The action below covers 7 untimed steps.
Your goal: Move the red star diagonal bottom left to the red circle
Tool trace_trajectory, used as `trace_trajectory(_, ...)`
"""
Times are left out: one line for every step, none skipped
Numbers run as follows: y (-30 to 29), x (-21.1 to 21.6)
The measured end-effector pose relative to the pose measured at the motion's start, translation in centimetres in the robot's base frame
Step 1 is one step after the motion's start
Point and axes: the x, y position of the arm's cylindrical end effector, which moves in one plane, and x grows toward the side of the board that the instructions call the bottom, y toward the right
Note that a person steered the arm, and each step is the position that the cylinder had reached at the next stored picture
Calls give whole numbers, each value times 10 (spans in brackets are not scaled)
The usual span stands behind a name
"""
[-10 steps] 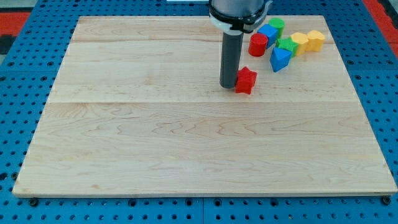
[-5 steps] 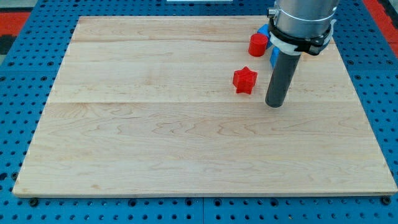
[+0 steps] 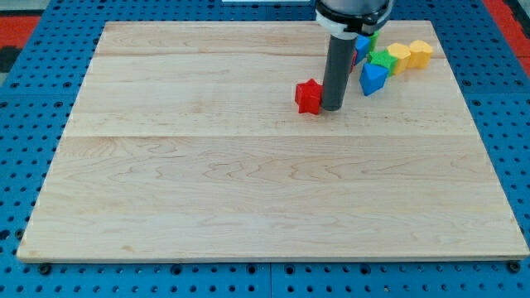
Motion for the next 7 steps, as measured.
trace_trajectory(-9,-15)
trace_trajectory(-17,-31)
trace_trajectory(-26,-46)
trace_trajectory(-36,-59)
trace_trajectory(-50,-69)
trace_trajectory(-24,-67)
trace_trajectory(10,-40)
